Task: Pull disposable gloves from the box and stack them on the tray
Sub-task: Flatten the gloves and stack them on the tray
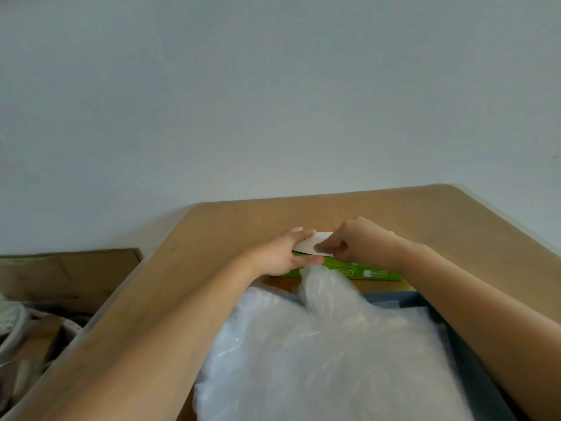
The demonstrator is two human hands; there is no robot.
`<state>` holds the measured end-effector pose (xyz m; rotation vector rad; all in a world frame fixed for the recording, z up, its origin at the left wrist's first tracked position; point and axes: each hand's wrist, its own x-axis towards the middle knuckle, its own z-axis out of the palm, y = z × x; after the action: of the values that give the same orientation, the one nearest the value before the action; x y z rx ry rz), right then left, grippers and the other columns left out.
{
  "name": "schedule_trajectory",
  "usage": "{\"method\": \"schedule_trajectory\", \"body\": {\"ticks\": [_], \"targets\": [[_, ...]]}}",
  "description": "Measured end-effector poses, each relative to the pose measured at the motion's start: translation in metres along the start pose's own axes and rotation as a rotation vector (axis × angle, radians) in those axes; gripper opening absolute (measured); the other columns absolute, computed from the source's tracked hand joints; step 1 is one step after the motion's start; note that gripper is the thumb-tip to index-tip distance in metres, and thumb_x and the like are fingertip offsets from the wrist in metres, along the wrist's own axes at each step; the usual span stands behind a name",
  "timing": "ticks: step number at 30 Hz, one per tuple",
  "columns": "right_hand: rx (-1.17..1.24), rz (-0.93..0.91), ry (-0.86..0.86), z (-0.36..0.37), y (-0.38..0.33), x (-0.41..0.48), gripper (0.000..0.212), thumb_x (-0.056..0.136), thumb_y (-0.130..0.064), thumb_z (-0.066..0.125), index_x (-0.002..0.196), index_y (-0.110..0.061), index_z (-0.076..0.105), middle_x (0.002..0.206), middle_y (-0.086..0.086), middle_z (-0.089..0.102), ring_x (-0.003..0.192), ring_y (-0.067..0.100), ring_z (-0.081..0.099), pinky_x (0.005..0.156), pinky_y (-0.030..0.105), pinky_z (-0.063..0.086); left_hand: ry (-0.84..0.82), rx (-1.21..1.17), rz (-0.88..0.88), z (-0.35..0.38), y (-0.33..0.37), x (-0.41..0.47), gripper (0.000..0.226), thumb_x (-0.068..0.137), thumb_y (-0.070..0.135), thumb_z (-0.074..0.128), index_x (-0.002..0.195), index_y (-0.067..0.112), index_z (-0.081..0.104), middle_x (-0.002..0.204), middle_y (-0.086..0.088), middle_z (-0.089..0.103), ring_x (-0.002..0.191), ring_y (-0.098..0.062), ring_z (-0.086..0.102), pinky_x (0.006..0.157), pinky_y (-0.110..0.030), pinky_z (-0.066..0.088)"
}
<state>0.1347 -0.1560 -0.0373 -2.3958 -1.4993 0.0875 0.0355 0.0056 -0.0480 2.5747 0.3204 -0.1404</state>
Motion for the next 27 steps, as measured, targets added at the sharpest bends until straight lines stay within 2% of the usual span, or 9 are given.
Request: {"method": "schedule_trajectory", "body": {"ticks": [2, 6, 8, 11, 14, 17, 20, 24, 27], "targets": [[-0.047, 0.010, -0.035, 0.001, 0.002, 0.004, 0.032, 0.092, -0.017, 0.054, 0.116, -0.031, 0.069, 0.096, -0.005, 0.069, 0.073, 0.004, 0.054, 0.070, 0.017, 0.040, -0.002, -0.010, 0.006, 0.000, 0.001, 0.000, 0.073, 0.088, 0.052, 0.058, 0.150, 0.034, 0.024, 0.160, 0.010, 0.008, 0.144, -0.014, 0.020, 0.114, -0.028, 0.021], [-0.118, 0.002, 0.016, 0.004, 0.006, 0.006, 0.019, 0.091, -0.022, 0.059, 0.102, -0.022, 0.075, 0.072, -0.018, 0.051, 0.076, 0.008, 0.048, 0.073, 0.022, 0.040, -0.013, -0.008, 0.002, 0.000, 0.003, -0.002, 0.072, 0.089, 0.050, 0.057, 0.150, 0.032, 0.024, 0.159, 0.009, 0.011, 0.143, -0.014, 0.022, 0.115, -0.028, 0.022], [0.004, 0.011, 0.069, 0.003, 0.011, 0.002, 0.015, 0.089, -0.024, 0.064, 0.096, -0.019, 0.076, 0.077, -0.017, 0.058, 0.077, 0.008, 0.052, 0.077, 0.021, 0.044, -0.014, -0.013, -0.009, 0.002, 0.003, -0.003, 0.071, 0.090, 0.050, 0.056, 0.150, 0.033, 0.024, 0.160, 0.008, 0.010, 0.145, -0.014, 0.019, 0.117, -0.030, 0.019], [0.116, -0.006, 0.171, -0.001, 0.017, -0.005, 0.012, 0.089, -0.019, 0.065, 0.092, -0.015, 0.076, 0.082, -0.013, 0.062, 0.079, 0.008, 0.055, 0.066, 0.010, 0.036, 0.008, 0.012, 0.006, 0.004, 0.003, -0.006, 0.068, 0.092, 0.047, 0.054, 0.151, 0.031, 0.024, 0.160, 0.004, 0.012, 0.146, -0.013, 0.014, 0.117, -0.027, 0.012], [0.139, 0.022, 0.217, -0.002, 0.017, -0.007, 0.014, 0.092, -0.016, 0.060, 0.091, -0.013, 0.073, 0.075, -0.011, 0.061, 0.070, 0.007, 0.053, 0.059, 0.007, 0.037, 0.005, 0.022, 0.001, 0.004, 0.004, -0.008, 0.068, 0.093, 0.046, 0.054, 0.151, 0.029, 0.024, 0.160, 0.003, 0.013, 0.146, -0.013, 0.013, 0.115, -0.025, 0.010], [0.213, 0.077, 0.241, -0.001, 0.016, -0.007, 0.014, 0.092, -0.016, 0.060, 0.086, -0.014, 0.072, 0.063, -0.014, 0.057, 0.057, 0.001, 0.050, 0.054, 0.008, 0.038, 0.002, 0.044, -0.002, 0.002, 0.003, -0.008, 0.069, 0.091, 0.049, 0.055, 0.150, 0.029, 0.025, 0.158, 0.002, 0.019, 0.145, -0.015, 0.018, 0.119, -0.032, 0.014], [0.438, 0.145, 0.302, -0.004, 0.018, -0.004, 0.013, 0.087, -0.017, 0.068, 0.076, -0.012, 0.071, 0.060, -0.002, 0.064, 0.052, 0.007, 0.054, 0.057, 0.014, 0.046, 0.018, 0.061, -0.001, 0.000, 0.005, -0.008, 0.070, 0.088, 0.052, 0.058, 0.149, 0.028, 0.030, 0.153, 0.000, 0.030, 0.139, -0.017, 0.031, 0.115, -0.029, 0.024], [0.728, 0.174, 0.268, -0.010, 0.017, -0.003, 0.017, 0.093, -0.013, 0.060, 0.077, -0.009, 0.065, 0.065, 0.001, 0.069, 0.061, 0.014, 0.064, 0.061, 0.018, 0.053, 0.162, 0.008, 0.007, -0.002, 0.019, -0.009, 0.060, 0.078, 0.060, 0.066, 0.128, 0.027, 0.058, 0.131, 0.001, 0.056, 0.117, -0.014, 0.053, 0.098, -0.028, 0.042], [0.619, 0.119, 0.229, -0.012, 0.014, -0.003, 0.015, 0.088, -0.018, 0.067, 0.079, -0.006, 0.063, 0.068, 0.004, 0.070, 0.062, 0.013, 0.063, 0.062, 0.021, 0.051, 0.241, -0.068, 0.040, -0.001, 0.027, -0.005, 0.032, 0.074, 0.040, 0.079, 0.100, 0.023, 0.071, 0.102, 0.005, 0.065, 0.095, -0.011, 0.059, 0.078, -0.023, 0.046]]}}
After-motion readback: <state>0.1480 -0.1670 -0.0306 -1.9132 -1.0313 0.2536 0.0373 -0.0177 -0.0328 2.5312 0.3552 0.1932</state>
